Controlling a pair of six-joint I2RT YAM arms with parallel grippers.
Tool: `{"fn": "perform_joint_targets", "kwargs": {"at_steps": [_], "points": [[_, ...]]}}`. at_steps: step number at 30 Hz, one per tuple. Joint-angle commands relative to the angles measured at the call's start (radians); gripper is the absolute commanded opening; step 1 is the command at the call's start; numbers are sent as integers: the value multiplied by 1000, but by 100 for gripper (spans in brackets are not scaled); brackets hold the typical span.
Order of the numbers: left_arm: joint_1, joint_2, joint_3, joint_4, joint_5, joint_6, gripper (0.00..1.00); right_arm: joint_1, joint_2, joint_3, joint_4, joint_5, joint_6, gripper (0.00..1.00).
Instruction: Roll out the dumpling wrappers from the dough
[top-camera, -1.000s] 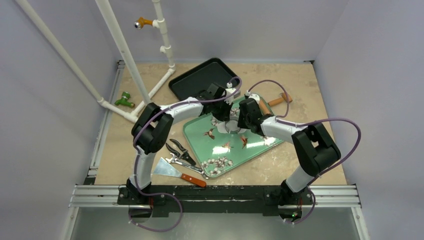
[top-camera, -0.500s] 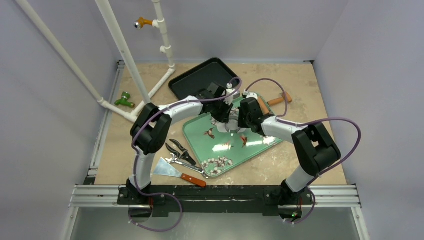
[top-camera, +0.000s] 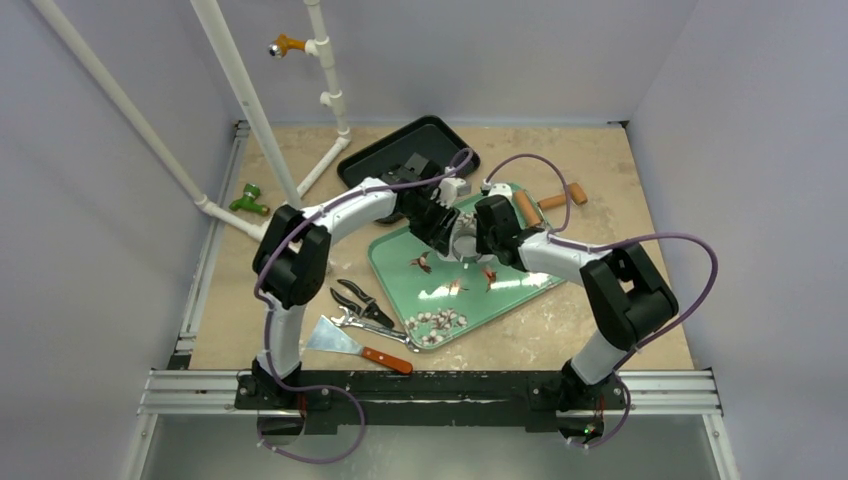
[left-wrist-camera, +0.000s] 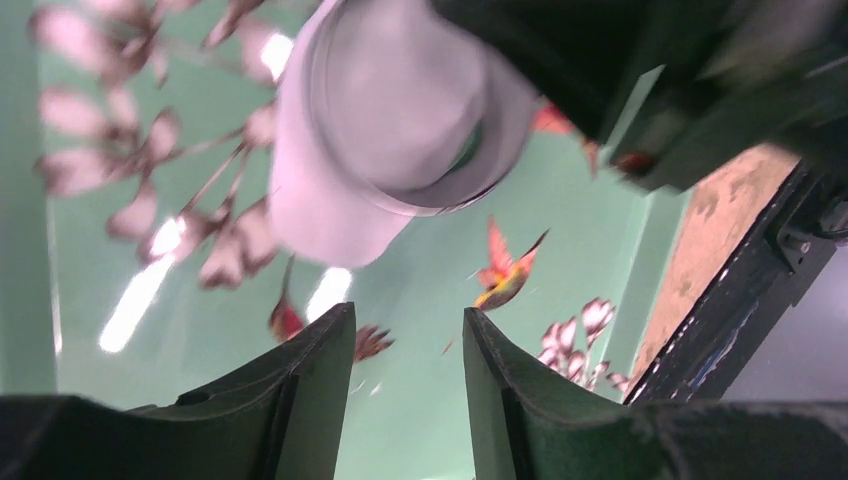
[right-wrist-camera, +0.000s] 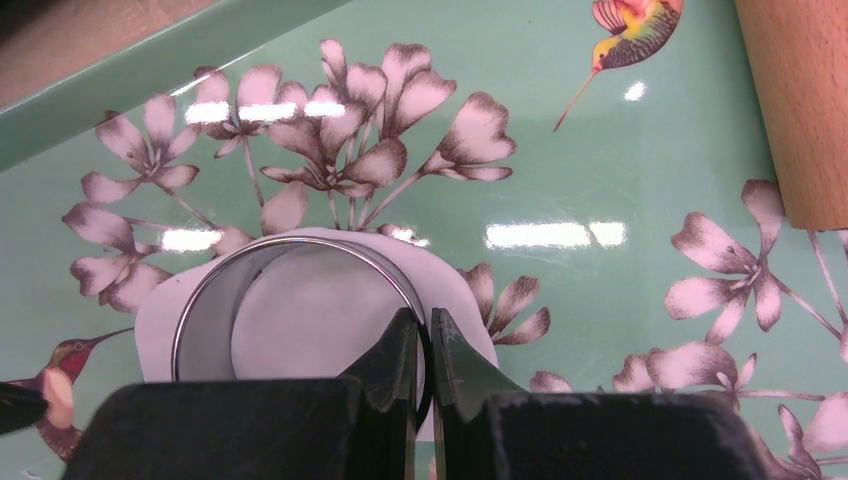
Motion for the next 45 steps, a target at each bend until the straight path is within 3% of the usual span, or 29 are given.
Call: {"fn": "perform_joint_targets", "kwargs": {"at_steps": [1, 6, 15, 24, 29, 30, 33, 39, 43, 45], "points": [[109, -94, -108, 5, 6, 5, 44, 20, 21, 40, -132, 106, 83, 0], [147, -133, -193, 47, -55, 17, 46, 28, 10, 50, -176, 50, 185, 0], [147, -108, -216, 46, -204, 123, 48, 97, 138, 152, -247, 142, 202, 0], [146, -58, -184, 17, -169, 124, 48, 114, 108, 126, -311, 209, 199, 0], [136, -148, -169, 51, 3, 118, 47, 114, 87, 116, -241, 111, 162, 0], [124, -159, -151, 55, 21, 121, 47, 114, 79, 118, -229, 114, 164, 1], [93, -140, -82, 27, 45, 141, 47, 114, 51, 144, -230, 131, 153, 16], [75, -55, 35, -3, 31, 124, 41, 113, -5, 194, -237, 144, 92, 31], [52, -1, 115, -9, -28, 123, 38, 113, -28, 214, -241, 174, 53, 35], [46, 29, 135, 1, -58, 111, 35, 102, -44, 208, -215, 165, 33, 31]]}}
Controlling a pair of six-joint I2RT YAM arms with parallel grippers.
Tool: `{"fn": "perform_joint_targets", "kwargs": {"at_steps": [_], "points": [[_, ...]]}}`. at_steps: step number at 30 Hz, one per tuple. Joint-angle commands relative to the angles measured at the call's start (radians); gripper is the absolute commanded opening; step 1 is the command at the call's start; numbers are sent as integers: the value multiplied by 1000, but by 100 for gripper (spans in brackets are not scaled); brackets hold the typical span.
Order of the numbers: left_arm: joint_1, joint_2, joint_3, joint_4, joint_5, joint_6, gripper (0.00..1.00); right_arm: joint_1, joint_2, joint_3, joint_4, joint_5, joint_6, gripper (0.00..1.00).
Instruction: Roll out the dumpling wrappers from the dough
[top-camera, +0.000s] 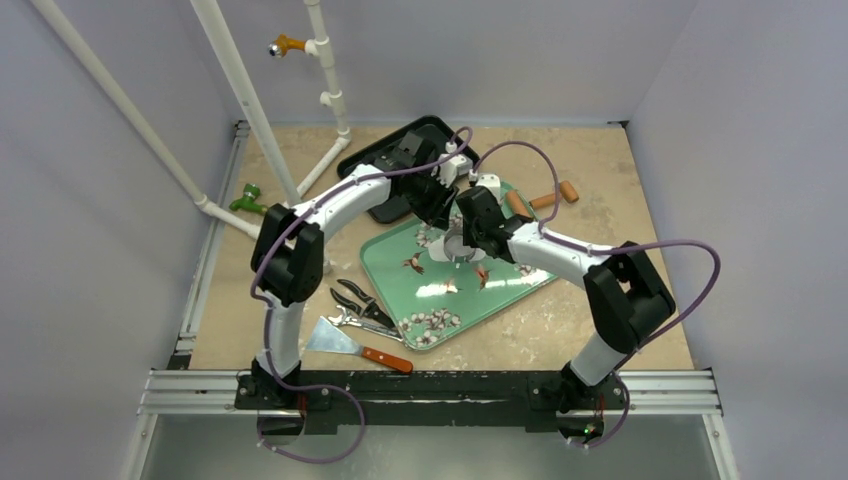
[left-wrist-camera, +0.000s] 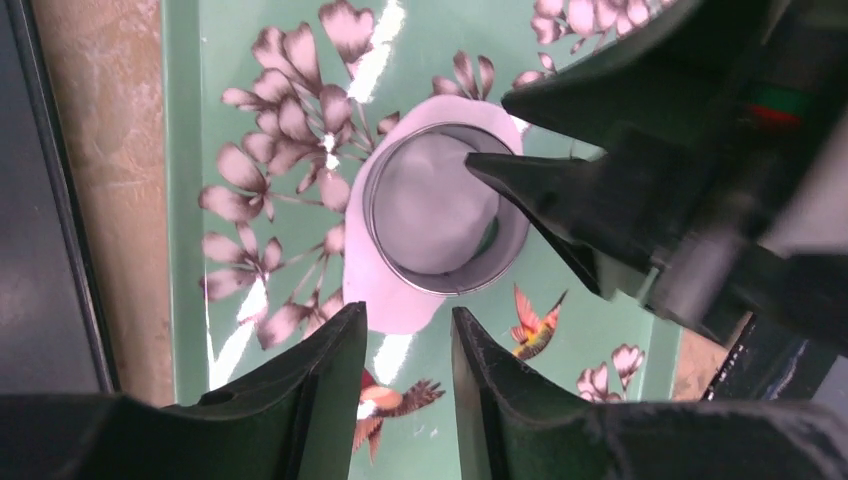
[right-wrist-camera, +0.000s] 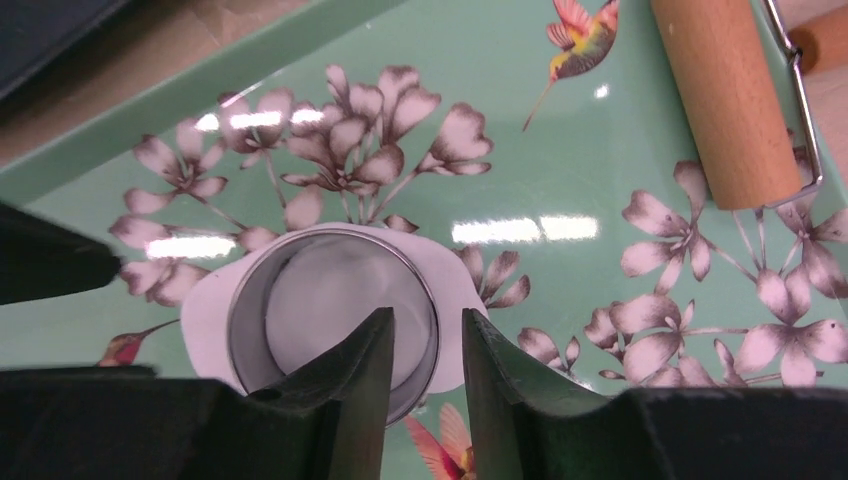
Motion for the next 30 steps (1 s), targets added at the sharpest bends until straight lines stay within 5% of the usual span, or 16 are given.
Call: {"fn": "perform_joint_targets", "kwargs": {"at_steps": [1, 12, 18, 22, 30], "points": [[-15, 74, 71, 5, -45, -6, 34, -21, -60, 32, 47, -5, -65, 29], [-50, 173, 134, -5, -95, -5, 31, -87, 24, -16, 158, -175, -123, 29], [-50, 182, 120, 3, -130, -10, 22, -90, 10, -44, 192, -218, -129, 28], [-51, 187, 120, 10, -129, -12, 5, -90, -12, -48, 192, -208, -139, 28], [-51, 216, 114, -2, -144, -23, 0, -90, -73, -110, 253, -310, -178, 36]]}}
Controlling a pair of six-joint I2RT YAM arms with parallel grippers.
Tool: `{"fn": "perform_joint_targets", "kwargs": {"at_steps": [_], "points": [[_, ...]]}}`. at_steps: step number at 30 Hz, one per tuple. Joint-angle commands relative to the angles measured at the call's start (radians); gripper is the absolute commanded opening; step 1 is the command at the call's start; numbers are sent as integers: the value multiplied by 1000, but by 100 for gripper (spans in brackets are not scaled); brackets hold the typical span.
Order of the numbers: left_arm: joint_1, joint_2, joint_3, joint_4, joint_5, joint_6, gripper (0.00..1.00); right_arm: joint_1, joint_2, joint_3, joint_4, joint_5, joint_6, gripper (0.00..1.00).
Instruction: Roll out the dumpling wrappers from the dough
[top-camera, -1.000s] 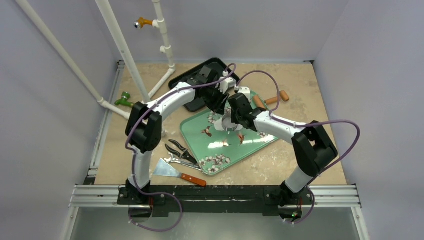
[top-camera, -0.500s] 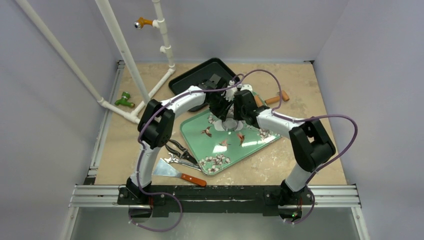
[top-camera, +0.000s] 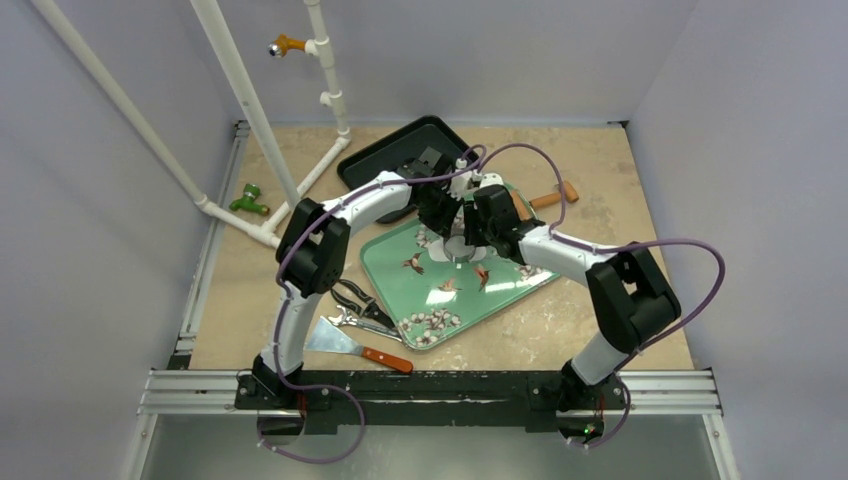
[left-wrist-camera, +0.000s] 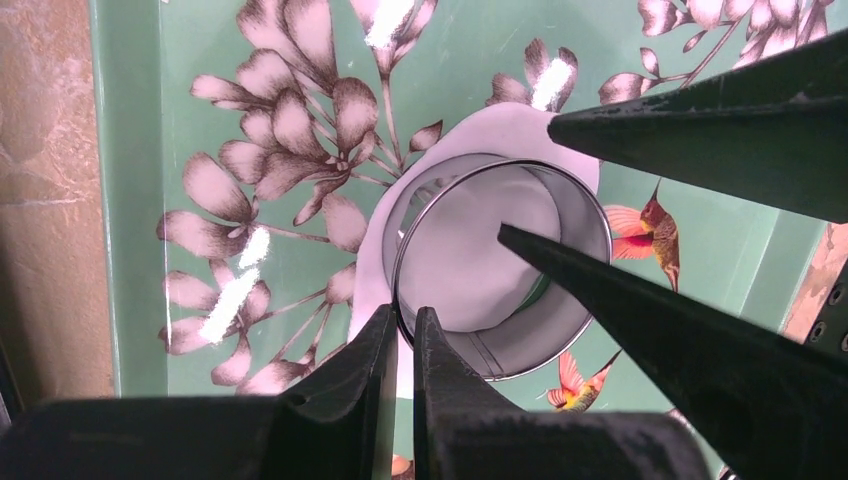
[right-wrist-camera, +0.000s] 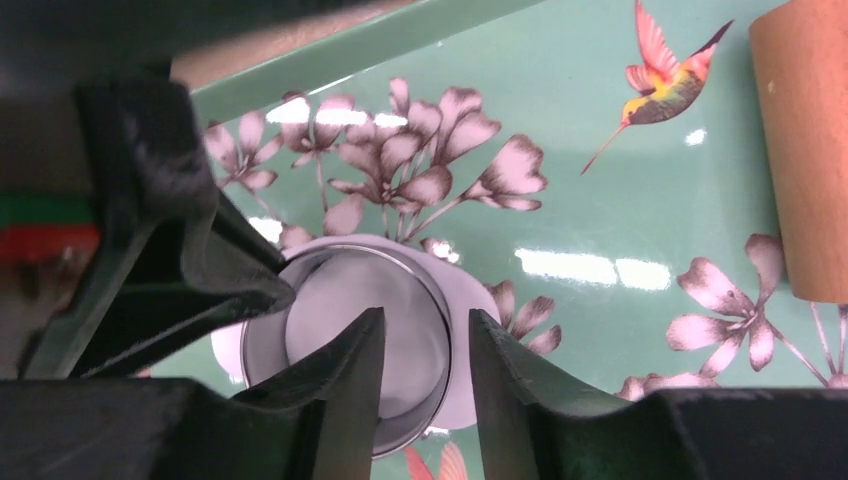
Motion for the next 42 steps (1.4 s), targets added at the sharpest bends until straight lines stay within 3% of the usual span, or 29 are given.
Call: {"fn": "perform_joint_targets", "kwargs": {"at_steps": [1, 6, 12, 19, 26, 32, 42], "points": [[-2, 35, 19, 5, -29, 21, 0, 4, -49, -44, 70, -75, -30, 38], [-3, 47, 21, 0, -29, 15, 0, 2, 23, -32, 63, -30, -29, 37], [-2, 72, 28, -17, -19, -8, 0, 2, 51, -33, 68, 26, 10, 0], [5, 127, 117, -54, 21, -68, 0, 104, 39, -52, -36, 224, 166, 0], [7, 180, 212, -134, 55, -61, 0, 146, 21, -92, -52, 193, 348, 0], [4, 231, 310, -209, 73, -49, 0, 158, -41, -119, -67, 199, 395, 0], [-12, 244, 336, -230, 62, 10, 0, 232, -34, -138, -92, 220, 491, 0]]}}
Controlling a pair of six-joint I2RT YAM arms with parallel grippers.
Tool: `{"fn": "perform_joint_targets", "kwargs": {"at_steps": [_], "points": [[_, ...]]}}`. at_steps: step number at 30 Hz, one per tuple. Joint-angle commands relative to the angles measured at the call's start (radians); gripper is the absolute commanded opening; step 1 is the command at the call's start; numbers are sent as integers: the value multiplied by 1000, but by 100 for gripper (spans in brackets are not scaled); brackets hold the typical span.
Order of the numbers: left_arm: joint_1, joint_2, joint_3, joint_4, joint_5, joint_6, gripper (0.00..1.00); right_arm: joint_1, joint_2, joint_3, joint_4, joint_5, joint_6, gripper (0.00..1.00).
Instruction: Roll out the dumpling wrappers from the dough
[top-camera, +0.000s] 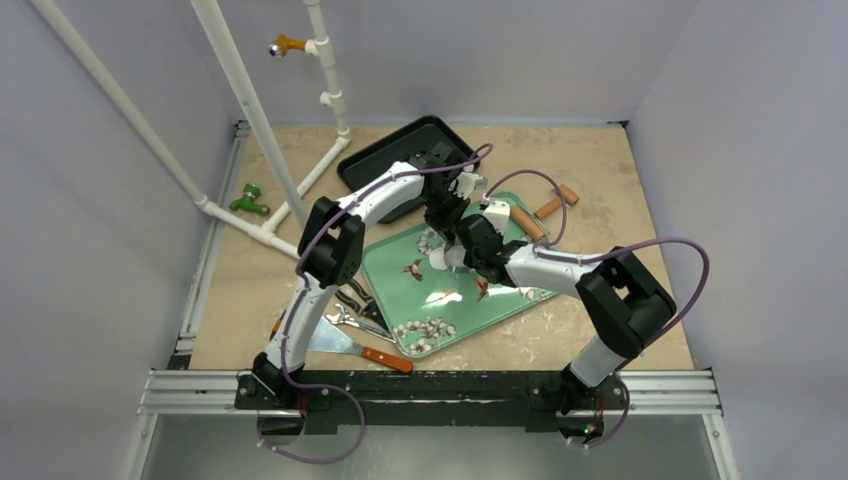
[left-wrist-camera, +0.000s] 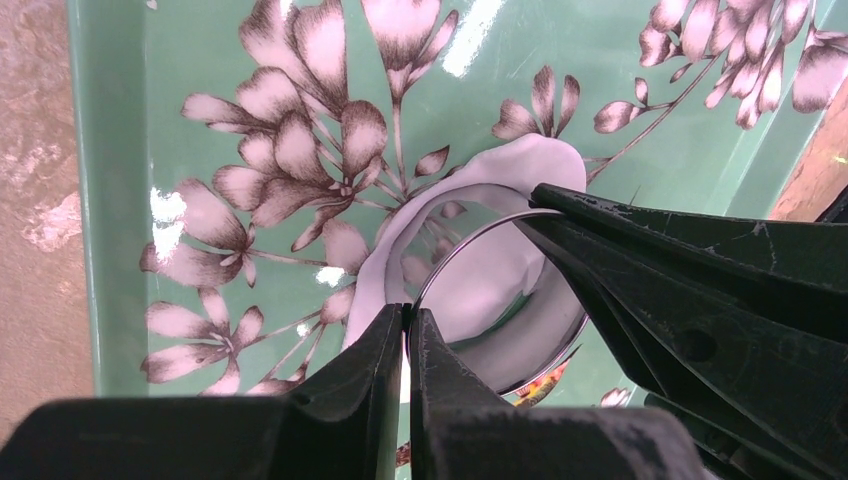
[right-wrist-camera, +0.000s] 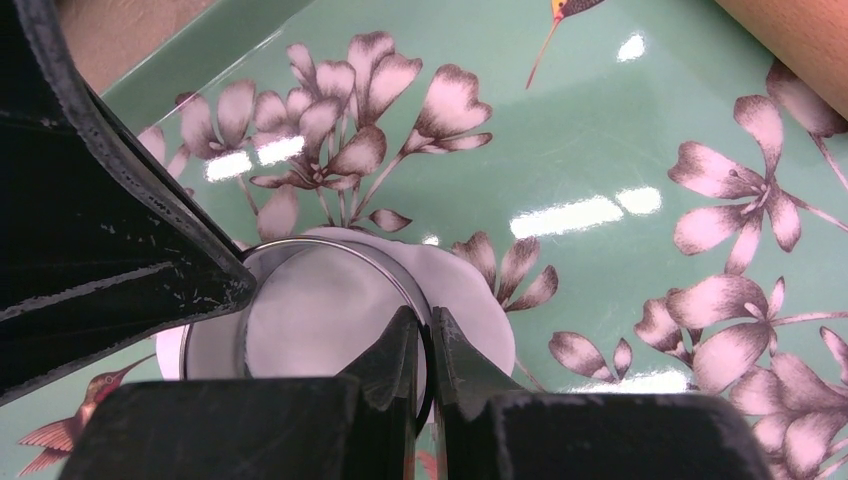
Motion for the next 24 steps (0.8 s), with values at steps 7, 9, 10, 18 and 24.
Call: {"fn": "perform_joint_targets", "kwargs": {"at_steps": [7, 9, 10, 18, 24], "points": [[-13, -6, -77, 105, -56, 45, 0, 47, -25, 0, -43, -76, 47, 0], [-13, -51, -159, 139, -52, 44, 0, 22, -1, 26, -40, -65, 11, 0], [-13, -80, -200, 161, -45, 39, 0, 4, 8, 33, -35, -67, -5, 0], [-17, -195, -400, 220, 6, 17, 0, -102, 78, 107, 32, -75, -120, 0], [-24, -220, -473, 239, 31, 10, 0, -121, 142, 192, 17, -75, -166, 0]]}}
